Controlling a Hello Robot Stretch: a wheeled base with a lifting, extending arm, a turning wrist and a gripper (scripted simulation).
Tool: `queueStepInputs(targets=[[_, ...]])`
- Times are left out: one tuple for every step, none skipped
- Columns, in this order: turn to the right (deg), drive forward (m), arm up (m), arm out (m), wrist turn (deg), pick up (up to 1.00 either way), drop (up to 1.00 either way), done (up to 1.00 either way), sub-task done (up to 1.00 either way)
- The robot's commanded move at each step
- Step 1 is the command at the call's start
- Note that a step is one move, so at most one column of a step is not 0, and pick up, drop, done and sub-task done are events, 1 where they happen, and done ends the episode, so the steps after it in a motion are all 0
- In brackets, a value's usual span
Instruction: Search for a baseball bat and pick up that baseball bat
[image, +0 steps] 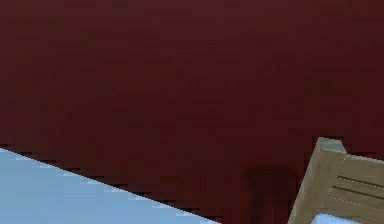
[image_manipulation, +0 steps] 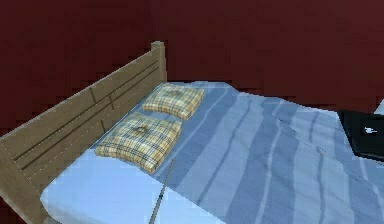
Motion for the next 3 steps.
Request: queueStepInputs(targets=[[0.0,0.00,0.50,0.00,0.0,0.00,0.00,0.00,0.00],[0.0,0.00,0.18,0.00,0.0,0.00,0.00,0.00,0.00],[0.0,0.00,0.00,0.12,0.0,0.00,0.00,0.00,0.00]])
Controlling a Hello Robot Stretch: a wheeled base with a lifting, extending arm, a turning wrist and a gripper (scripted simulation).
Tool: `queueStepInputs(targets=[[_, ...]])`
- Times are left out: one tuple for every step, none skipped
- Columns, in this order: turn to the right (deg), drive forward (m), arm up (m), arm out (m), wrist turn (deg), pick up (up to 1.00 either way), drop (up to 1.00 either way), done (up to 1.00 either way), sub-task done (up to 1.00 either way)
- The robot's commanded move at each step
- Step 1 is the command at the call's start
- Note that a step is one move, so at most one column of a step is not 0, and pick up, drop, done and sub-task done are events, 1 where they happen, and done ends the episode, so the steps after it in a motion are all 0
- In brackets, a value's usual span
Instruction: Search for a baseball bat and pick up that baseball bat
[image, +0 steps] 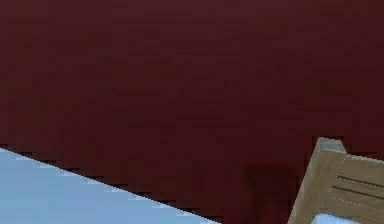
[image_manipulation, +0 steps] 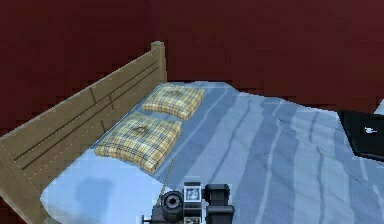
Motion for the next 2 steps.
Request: queueStepInputs(targets=[[0.0,0.00,0.00,0.00,45.0,0.00,0.00,0.00,0.00],[0.0,0.00,0.00,0.00,45.0,0.00,0.00,0.00,0.00]])
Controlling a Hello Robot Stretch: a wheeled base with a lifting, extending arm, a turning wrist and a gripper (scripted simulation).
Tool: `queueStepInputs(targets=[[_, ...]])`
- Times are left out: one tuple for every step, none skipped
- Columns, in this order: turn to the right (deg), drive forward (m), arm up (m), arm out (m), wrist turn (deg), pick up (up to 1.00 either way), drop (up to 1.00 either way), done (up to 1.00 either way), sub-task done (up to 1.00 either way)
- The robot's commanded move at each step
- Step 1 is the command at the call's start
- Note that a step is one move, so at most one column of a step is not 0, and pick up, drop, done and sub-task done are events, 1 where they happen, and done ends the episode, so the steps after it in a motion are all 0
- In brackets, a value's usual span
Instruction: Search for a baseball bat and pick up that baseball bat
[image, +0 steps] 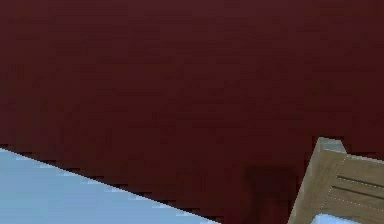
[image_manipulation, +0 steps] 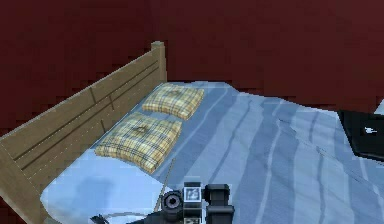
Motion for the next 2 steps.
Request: queueStepInputs(targets=[[0.0,0.00,0.00,0.00,42.0,0.00,0.00,0.00,0.00],[0.0,0.00,-0.30,0.00,0.0,0.00,0.00,0.00,0.00]])
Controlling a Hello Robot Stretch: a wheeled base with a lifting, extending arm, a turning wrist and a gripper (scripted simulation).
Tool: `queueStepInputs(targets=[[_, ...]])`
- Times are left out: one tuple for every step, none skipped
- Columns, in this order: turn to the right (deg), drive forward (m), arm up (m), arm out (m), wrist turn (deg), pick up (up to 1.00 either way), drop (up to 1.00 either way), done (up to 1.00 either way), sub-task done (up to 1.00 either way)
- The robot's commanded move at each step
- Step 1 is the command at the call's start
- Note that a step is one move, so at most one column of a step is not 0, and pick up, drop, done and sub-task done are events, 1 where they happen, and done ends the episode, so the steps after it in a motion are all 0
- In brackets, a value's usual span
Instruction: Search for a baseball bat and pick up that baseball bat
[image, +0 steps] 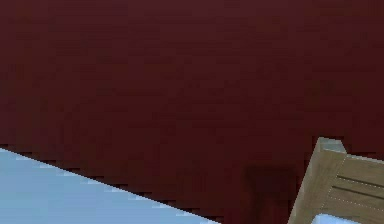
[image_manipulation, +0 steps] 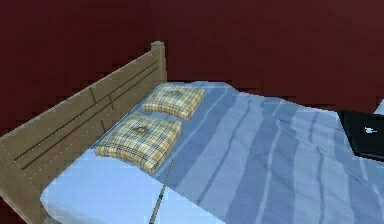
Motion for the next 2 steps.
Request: queueStepInputs(targets=[[0.0,0.00,0.00,0.00,0.0,1.00,0.00,0.00,0.00],[0.0,0.00,0.10,0.00,0.0,0.00,0.00,0.00,0.00]])
